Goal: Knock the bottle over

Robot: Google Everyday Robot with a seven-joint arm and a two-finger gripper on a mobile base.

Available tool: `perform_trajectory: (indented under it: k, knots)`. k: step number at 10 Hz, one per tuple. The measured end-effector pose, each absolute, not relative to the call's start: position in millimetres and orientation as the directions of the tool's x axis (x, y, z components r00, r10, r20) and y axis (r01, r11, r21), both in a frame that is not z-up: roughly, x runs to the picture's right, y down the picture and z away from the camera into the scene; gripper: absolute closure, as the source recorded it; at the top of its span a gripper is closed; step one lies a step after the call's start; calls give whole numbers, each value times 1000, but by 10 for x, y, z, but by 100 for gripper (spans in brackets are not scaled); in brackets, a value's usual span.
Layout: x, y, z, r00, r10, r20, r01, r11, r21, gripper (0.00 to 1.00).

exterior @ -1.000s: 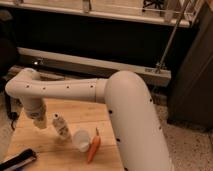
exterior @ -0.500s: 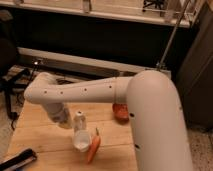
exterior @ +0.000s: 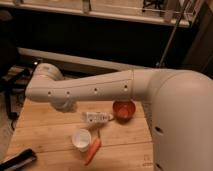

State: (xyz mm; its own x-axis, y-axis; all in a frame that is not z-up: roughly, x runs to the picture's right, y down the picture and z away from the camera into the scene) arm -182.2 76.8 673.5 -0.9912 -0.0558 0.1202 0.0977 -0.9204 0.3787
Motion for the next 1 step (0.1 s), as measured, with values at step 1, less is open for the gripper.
perform_trajectory:
  k: [1]
  knots:
    - [-1989,646,6668,-995,-70,74,91,-936,340,95]
